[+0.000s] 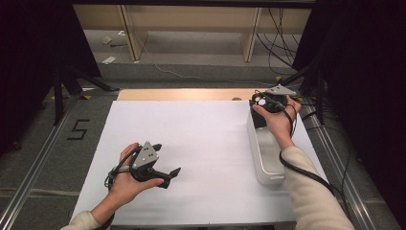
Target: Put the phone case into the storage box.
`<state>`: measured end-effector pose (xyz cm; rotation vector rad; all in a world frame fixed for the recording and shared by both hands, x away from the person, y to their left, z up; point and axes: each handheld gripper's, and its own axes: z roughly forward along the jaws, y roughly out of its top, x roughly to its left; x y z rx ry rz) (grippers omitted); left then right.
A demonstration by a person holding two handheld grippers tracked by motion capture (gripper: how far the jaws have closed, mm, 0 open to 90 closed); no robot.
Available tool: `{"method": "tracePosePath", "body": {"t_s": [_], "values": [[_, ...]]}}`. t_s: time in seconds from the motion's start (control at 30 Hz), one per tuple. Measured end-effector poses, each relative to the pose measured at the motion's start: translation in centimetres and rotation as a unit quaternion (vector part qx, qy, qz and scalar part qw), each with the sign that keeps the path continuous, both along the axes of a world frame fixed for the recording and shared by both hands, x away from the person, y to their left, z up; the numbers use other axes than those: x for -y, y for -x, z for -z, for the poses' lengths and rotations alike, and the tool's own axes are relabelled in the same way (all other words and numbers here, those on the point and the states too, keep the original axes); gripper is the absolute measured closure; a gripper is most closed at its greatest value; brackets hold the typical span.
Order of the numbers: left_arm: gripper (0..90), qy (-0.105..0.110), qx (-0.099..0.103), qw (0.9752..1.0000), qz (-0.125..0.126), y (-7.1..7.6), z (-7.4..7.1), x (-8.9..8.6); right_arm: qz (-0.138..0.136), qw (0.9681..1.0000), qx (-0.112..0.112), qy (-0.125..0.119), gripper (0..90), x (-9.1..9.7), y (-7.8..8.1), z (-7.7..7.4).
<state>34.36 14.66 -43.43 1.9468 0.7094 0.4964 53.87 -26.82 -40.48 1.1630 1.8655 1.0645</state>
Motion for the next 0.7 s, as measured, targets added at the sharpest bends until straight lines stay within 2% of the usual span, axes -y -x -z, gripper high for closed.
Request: {"method": "tracePosePath", "body": {"t_s": [0.7], "values": [[0.0, 0.001, -0.002, 1.0000, 0.001, -0.04, 0.08, 0.07, 0.002, 1.0000, -0.001, 0.001, 15.0, -0.06, -0.66, 0.39]]}}
